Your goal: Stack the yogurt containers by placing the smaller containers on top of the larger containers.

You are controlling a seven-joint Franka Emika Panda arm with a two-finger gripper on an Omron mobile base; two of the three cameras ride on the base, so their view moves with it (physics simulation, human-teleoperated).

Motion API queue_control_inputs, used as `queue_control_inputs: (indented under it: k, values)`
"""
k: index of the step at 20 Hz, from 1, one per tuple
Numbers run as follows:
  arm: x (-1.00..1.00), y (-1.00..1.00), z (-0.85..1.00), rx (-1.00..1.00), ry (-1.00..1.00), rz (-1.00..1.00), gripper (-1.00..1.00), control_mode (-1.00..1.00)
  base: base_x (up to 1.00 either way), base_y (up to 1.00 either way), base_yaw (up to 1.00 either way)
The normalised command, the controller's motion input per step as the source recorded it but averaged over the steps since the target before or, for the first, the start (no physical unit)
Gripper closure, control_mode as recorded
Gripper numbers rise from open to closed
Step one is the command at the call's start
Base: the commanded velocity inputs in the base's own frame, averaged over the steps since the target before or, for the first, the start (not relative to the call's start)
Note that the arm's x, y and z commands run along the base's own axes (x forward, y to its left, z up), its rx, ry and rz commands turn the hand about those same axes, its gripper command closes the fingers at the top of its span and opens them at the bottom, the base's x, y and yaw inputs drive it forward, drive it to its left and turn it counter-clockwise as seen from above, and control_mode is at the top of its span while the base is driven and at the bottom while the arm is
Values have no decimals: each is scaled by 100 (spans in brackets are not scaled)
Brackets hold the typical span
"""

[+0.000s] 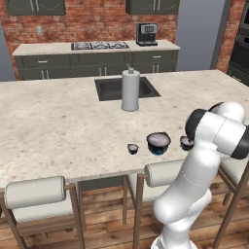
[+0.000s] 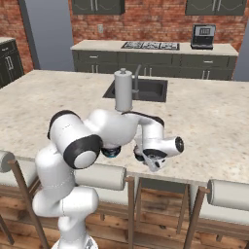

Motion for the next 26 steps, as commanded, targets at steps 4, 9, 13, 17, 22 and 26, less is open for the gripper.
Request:
queue_control_inputs:
  k: [4,9,13,17,22,26]
  values:
    - [27,-10,-18,2,1,0,-100,-100,0,0,0]
    - [25,-12,-18,2,1,0,-100,-100,0,0,0]
    - [27,-5,-16,1,2,0,-100,-100,0,0,0]
    - [27,6,-11,0,4,0,-100,-100,0,0,0]
    - [22,31,-8,-1,3,0,-100,-100,0,0,0]
    - [11,29,-13,-2,3,0,-100,-100,0,0,0]
